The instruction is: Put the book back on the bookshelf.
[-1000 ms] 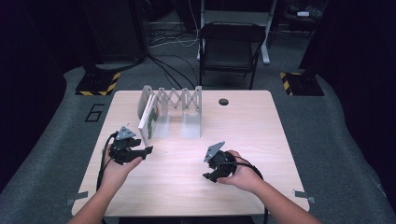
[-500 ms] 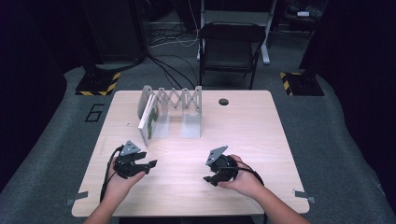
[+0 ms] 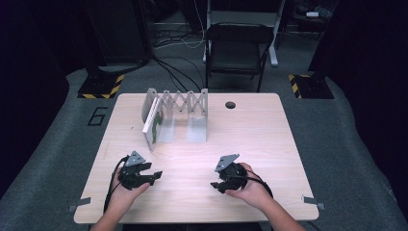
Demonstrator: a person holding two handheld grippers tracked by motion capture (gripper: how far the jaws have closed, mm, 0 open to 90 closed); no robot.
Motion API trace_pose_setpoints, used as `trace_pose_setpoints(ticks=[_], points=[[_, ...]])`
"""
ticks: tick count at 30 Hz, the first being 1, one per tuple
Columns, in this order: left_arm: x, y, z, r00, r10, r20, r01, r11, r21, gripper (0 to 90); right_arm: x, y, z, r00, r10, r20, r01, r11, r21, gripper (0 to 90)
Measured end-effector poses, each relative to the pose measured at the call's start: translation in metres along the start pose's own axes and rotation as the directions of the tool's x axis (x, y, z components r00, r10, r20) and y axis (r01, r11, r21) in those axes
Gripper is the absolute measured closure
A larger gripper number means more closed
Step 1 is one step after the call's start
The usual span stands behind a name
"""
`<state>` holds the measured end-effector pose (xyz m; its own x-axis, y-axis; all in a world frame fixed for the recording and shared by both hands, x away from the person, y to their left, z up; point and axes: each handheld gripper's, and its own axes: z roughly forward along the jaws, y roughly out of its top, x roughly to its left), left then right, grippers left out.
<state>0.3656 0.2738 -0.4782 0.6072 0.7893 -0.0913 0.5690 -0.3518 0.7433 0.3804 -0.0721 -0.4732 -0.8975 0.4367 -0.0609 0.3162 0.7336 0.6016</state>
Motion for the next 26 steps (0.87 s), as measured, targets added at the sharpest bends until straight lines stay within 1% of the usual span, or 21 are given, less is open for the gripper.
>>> trace_pose_setpoints(ticks=[3, 4, 5, 6, 7, 9, 10, 11, 12, 13, 15, 16, 17, 18, 19, 20, 21, 23, 24, 25, 26], points=[[0.001, -0.002, 0.002, 1.0, 0.007, -0.003, -0.007, 1.0, 0.007, 39.6, 0.001, -0.003, 0.002, 1.0, 0.003, 0.0, -0.003, 1.0, 0.007, 43.7], [0.001, -0.003, 0.003, 1.0, 0.005, -0.001, -0.005, 1.0, 0.002, 39.6, 0.002, -0.005, 0.004, 0.9999, 0.014, -0.009, -0.014, 1.0, 0.007, 43.8], [0.001, -0.004, 0.004, 1.0, 0.004, -0.002, -0.004, 1.0, 0.0, 39.6, 0.002, -0.005, 0.004, 0.9999, 0.014, -0.009, -0.014, 1.0, 0.007, 43.8], [0.002, -0.005, 0.005, 1.0, -0.003, 0.003, 0.003, 1.0, -0.001, 39.6, 0.002, -0.008, 0.006, 0.9999, 0.012, -0.006, -0.012, 1.0, 0.014, 43.9], [0.003, -0.006, 0.006, 0.9997, -0.022, 0.011, 0.022, 0.9998, 0.003, 39.6, 0.002, -0.008, 0.006, 0.9999, 0.012, -0.006, -0.012, 1.0, 0.014, 43.9], [0.004, -0.007, 0.008, 0.9995, -0.028, 0.017, 0.028, 0.9996, 0.004, 39.6, 0.002, -0.01, 0.007, 0.9998, 0.021, -0.005, -0.021, 1.0, 0.012, 44.0], [0.005, -0.008, 0.009, 0.9997, -0.023, 0.007, 0.023, 0.9997, 0.01, 39.5, 0.002, -0.012, 0.008, 0.9992, 0.041, 0.001, -0.041, 0.999, 0.007, 44.1], [0.005, -0.008, 0.009, 0.9997, -0.023, 0.007, 0.023, 0.9997, 0.01, 39.3, 0.002, -0.012, 0.008, 0.9992, 0.041, 0.001, -0.041, 0.999, 0.007, 44.1], [0.006, -0.008, 0.01, 0.9995, -0.03, 0.009, 0.03, 0.9994, 0.014, 39.3, 0.002, -0.013, 0.009, 0.998, 0.062, 0.013, -0.062, 0.998, 0.0, 44.0], [0.006, -0.008, 0.01, 0.9995, -0.03, 0.009, 0.03, 0.9994, 0.014, 39.2, 0.002, -0.013, 0.009, 0.998, 0.062, 0.013, -0.062, 0.998, 0.0, 44.0], [0.008, -0.011, 0.013, 0.9996, -0.028, -0.001, 0.028, 0.9993, 0.026, 39.2, 0.002, -0.015, 0.012, 0.9964, 0.082, 0.02, -0.082, 0.997, -0.002, 44.0], [0.008, -0.012, 0.014, 0.9992, -0.039, -0.006, 0.039, 0.9991, 0.019, 39.0, 0.001, -0.015, 0.013, 0.9956, 0.091, 0.02, -0.091, 0.996, -0.002, 44.0], [0.008, -0.012, 0.014, 0.9992, -0.039, -0.006, 0.039, 0.9991, 0.019, 38.7, 0.001, -0.015, 0.013, 0.9956, 0.091, 0.02, -0.091, 0.996, -0.002, 44.0], [0.01, -0.014, 0.015, 0.999, -0.04, -0.016, 0.041, 0.9985, 0.035, 38.4, 0.001, -0.016, 0.014, 0.9938, 0.108, 0.027, -0.108, 0.994, -0.005, 43.9], [0.01, -0.014, 0.015, 0.999, -0.04, -0.016, 0.041, 0.9985, 0.035, 38.2, 0.001, -0.016, 0.014, 0.9938, 0.108, 0.027, -0.108, 0.994, -0.005, 43.9], [0.012, -0.014, 0.017, 0.9989, -0.039, -0.025, 0.04, 0.9984, 0.04, 37.9, 0.0, -0.017, 0.015, 0.9931, 0.112, 0.034, -0.112, 0.994, -0.005, 43.9], [0.012, -0.014, 0.017, 0.9987, -0.046, -0.021, 0.047, 0.9979, 0.044, 37.8, -0.001, -0.017, 0.015, 0.9924, 0.119, 0.033, -0.118, 0.993, -0.015, 43.9], [0.013, -0.014, 0.017, 0.9987, -0.043, -0.028, 0.044, 0.9981, 0.042, 37.9, -0.002, -0.018, 0.015, 0.992, 0.12, 0.038, -0.12, 0.993, -0.013, 43.9], [0.014, -0.015, 0.017, 0.9988, -0.033, -0.037, 0.034, 0.9989, 0.031, 37.9, -0.002, -0.018, 0.015, 0.9911, 0.125, 0.044, -0.125, 0.992, -0.017, 43.9], [0.016, -0.014, 0.016, 0.9987, -0.032, -0.04, 0.034, 0.9987, 0.039, 37.9, -0.003, -0.019, 0.014, 0.9899, 0.133, 0.048, -0.132, 0.991, -0.021, 43.9], [0.017, -0.014, 0.015, 0.9984, -0.032, -0.046, 0.034, 0.9989, 0.033, 37.9, -0.004, -0.02, 0.014, 0.9893, 0.138, 0.047, -0.137, 0.99, -0.019, 43.9]])
